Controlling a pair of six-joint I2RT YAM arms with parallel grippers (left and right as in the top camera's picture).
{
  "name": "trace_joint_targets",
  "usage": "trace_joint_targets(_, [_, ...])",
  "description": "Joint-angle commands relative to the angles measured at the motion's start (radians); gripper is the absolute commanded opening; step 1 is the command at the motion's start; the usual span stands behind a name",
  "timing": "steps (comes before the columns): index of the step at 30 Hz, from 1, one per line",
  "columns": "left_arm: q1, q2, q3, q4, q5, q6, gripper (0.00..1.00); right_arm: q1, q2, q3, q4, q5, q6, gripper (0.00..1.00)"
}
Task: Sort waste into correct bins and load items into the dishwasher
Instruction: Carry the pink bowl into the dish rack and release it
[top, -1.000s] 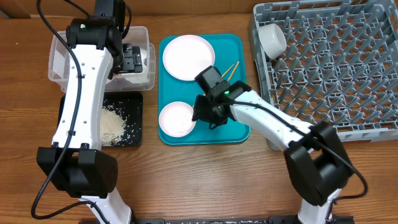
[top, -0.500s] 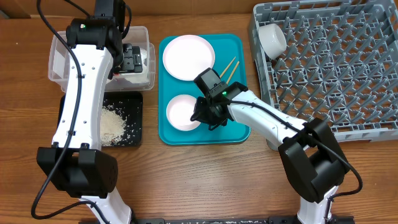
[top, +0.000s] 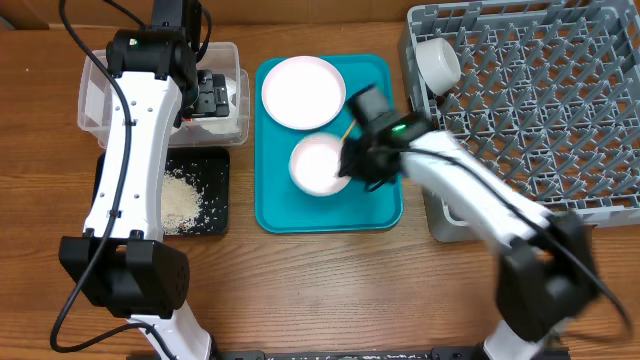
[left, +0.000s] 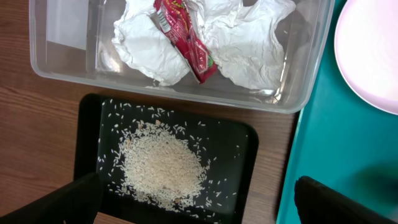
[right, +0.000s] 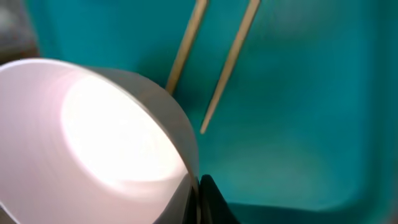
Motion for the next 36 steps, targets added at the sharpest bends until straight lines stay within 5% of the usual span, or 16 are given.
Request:
trace_joint_targets(1, [0.004,-0.027,0.021,-0.002,-0.014,-0.006,1.00,-0.063,-0.216,0.115,-0.078,0.175,-0.113,0.04])
trace_joint_targets(11, [0.004,-0.027,0.021,-0.002,-0.014,-0.006,1.00,-0.105,-0.481,0.143,-0.177,1.069,-0.306,0.04])
trace_joint_targets(23, [0.004,-0.027,0.021,-0.002,-0.014,-0.006,1.00,-0.106,-0.147,0.085,-0.080,1.602,-0.338,0.04])
trace_joint_targets(36, [0.004,-0.027,0.021,-0.002,-0.014,-0.006,1.00,-0.113,0.169,0.085,-0.034,1.531,-0.331,0.04])
